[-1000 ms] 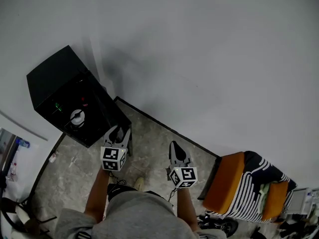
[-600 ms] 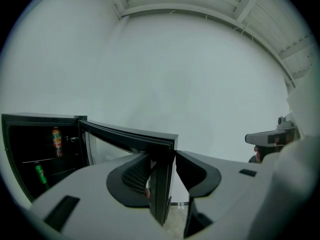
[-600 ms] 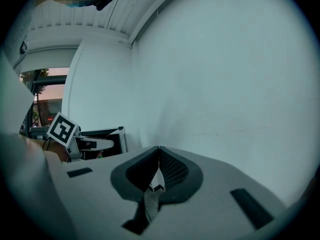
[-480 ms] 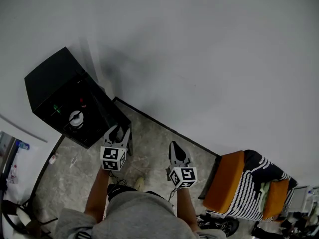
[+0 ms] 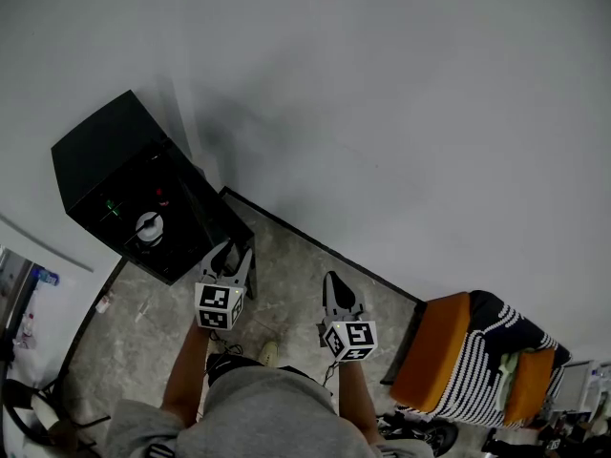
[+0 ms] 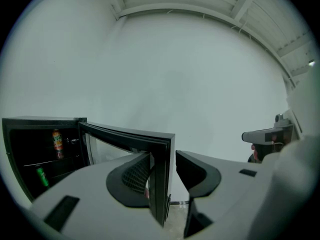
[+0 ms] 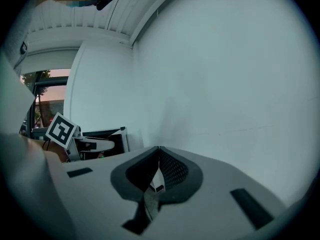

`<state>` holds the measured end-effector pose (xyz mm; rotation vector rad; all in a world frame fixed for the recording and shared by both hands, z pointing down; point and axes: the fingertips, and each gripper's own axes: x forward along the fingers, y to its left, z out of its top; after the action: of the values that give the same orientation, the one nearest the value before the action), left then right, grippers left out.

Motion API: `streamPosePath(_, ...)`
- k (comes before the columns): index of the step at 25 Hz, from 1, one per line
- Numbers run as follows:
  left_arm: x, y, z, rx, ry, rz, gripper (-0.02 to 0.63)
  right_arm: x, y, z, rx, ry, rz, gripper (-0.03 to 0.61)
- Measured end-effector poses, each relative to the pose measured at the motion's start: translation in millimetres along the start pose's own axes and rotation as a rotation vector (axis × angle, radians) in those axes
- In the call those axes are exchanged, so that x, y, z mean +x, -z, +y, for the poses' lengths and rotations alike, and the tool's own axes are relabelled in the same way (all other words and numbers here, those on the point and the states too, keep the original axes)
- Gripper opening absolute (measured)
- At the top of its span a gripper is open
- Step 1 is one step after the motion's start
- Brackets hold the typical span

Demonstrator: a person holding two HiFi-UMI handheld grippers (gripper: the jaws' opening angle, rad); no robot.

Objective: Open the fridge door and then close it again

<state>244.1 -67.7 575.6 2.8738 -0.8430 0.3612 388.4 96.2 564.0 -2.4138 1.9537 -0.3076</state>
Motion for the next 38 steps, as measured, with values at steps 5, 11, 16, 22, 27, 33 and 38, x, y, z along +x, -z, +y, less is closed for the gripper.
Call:
streamPosePath(5,-18,-6,0,0.019,-0.020,-0.026,0.161,5,1,13,0.009,-0.038,0.002,0.025)
streamPosePath(11,-41,-8,12,-0.008,-0.056,-0.041,0.152,14,2,33,0.000,-0.095,0.003,0.025)
streamPosePath(16,-64,-11,30,-0.009,-0.132,-0.061,0.124,26,3,54,-0.008,-0.159,0.007,0.025)
streamPosePath(22,-97,-11,49,-0.015,-0.212,-0.079,0.078,37,3,86,-0.032,-0.241,0.009,0.025)
streamPosePath(27,-123,-5,62,-0.036,-0.276,-0.076,0.033,43,5,113,-0.058,-0.308,0.015,0.025)
streamPosePath(33,-146,3,67,-0.047,-0.316,-0.080,0.009,48,7,137,-0.066,-0.371,0.017,0.025)
streamPosePath(38,-161,5,72,-0.058,-0.352,-0.084,0.006,51,6,149,-0.072,-0.404,0.021,0.025)
